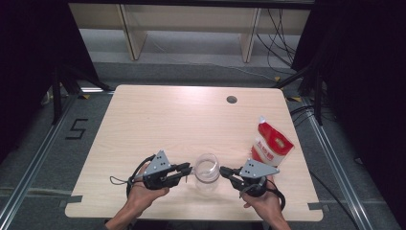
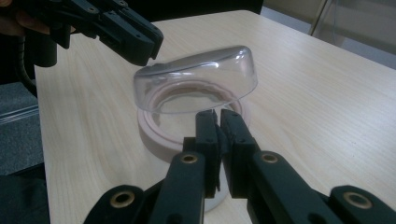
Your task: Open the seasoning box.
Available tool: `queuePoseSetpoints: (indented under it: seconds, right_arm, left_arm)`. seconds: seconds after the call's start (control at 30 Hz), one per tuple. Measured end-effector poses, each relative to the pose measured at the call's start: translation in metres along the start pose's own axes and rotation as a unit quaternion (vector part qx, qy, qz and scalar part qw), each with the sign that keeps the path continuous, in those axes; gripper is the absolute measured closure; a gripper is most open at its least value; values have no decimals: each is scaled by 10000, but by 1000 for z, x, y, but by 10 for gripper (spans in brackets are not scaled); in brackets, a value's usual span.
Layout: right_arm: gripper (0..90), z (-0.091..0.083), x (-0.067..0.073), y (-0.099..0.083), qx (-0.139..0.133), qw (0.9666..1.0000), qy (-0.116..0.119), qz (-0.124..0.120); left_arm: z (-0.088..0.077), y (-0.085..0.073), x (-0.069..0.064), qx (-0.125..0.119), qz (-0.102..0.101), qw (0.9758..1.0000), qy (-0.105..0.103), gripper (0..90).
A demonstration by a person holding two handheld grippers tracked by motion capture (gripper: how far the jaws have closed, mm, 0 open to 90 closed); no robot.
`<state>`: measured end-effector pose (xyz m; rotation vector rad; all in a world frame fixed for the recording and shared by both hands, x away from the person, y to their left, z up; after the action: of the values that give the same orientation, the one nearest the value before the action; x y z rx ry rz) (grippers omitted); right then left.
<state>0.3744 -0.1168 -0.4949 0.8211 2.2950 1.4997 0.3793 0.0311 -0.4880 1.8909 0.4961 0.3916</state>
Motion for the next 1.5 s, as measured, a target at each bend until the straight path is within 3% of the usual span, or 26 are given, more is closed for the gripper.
queuePoseSetpoints:
  seconds: [0.03,0.07,0.13,0.27,0.4,0.43,0.5,0.6,0.63,0.7,0.77,0.87,0.9,0.93,0.97,1.0,1.1,1.13,1.23,1.3,1.43,1.5]
  right_arm:
    - [862,0,0,2,-22,10000,24,-58]
    - [862,0,1,3,-80,9999,-54,52]
    - [862,0,3,6,-96,9999,7,-52]
    - [862,0,4,9,-95,9999,-61,-55]
    - [863,2,8,15,-156,9998,-19,-147]
    - [862,3,10,16,-143,9998,2,-150]
    - [862,4,14,20,-183,9997,-7,-149]
    - [862,6,20,26,-219,9996,17,-202]
    - [862,8,22,29,-298,9990,38,-343]
    - [862,9,26,32,-286,9991,45,-319]
    - [861,13,32,34,-322,9988,116,-362]
    - [860,16,37,35,-306,9988,190,-334]
    - [859,18,36,37,-390,9979,165,-485]
    - [859,18,38,35,-284,9987,214,-378]
    - [859,19,40,35,-281,9986,257,-363]
    - [859,20,41,36,-316,9985,255,-364]
    - [858,24,44,36,-336,9986,248,-310]
    - [857,25,46,35,-268,9984,351,-352]
    - [847,30,50,36,-308,9981,352,-396]
    - [846,32,55,32,-195,9978,460,-433]
    - [841,32,56,32,-196,9978,459,-435]
    - [832,31,54,32,-219,9978,444,-444]
  left_arm:
    - [-2,0,0,46,11,10000,30,711]
    - [-4,1,1,19,0,10000,46,679]
    - [-6,0,2,80,-41,10000,35,575]
    - [-12,-12,2,386,22,9992,107,423]
    - [-15,-29,1,616,-58,9979,206,331]
    - [-15,-32,3,647,58,9977,203,318]
    - [-15,-38,2,671,-90,9973,287,291]
    - [-13,-47,3,715,-49,9969,339,265]
    - [-11,-50,3,701,-30,9970,315,260]
    - [-9,-56,2,748,-120,9966,323,244]
    - [-7,-60,4,804,-45,9962,344,236]
    - [-6,-60,5,724,-45,9969,313,228]
    - [-6,-59,6,709,-67,9969,346,228]
    - [-7,-59,7,685,-64,9970,359,226]
    - [-7,-58,7,659,-160,9970,381,226]
    - [-7,-58,8,654,-101,9971,387,226]
    - [-7,-57,9,575,-188,9975,374,226]
    - [-8,-58,10,618,-124,9973,368,226]
    - [-8,-57,11,576,-130,9974,407,226]
    - [-9,-56,10,564,-204,9974,411,226]
    - [-9,-55,11,542,-139,9977,392,227]
    - [-8,-56,9,535,-221,9976,378,226]
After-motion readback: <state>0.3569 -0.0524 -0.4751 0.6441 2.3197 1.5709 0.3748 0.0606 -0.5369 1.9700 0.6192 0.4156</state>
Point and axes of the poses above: each handheld gripper's, and its own axes: z roughly forward along the jaws, y roughly out of its top, x roughly to its left, the point moved 10 cm from there along z, roughly forward along the jaws, and after that the axes turned 8 degrees about z, right-handed, at the moved point
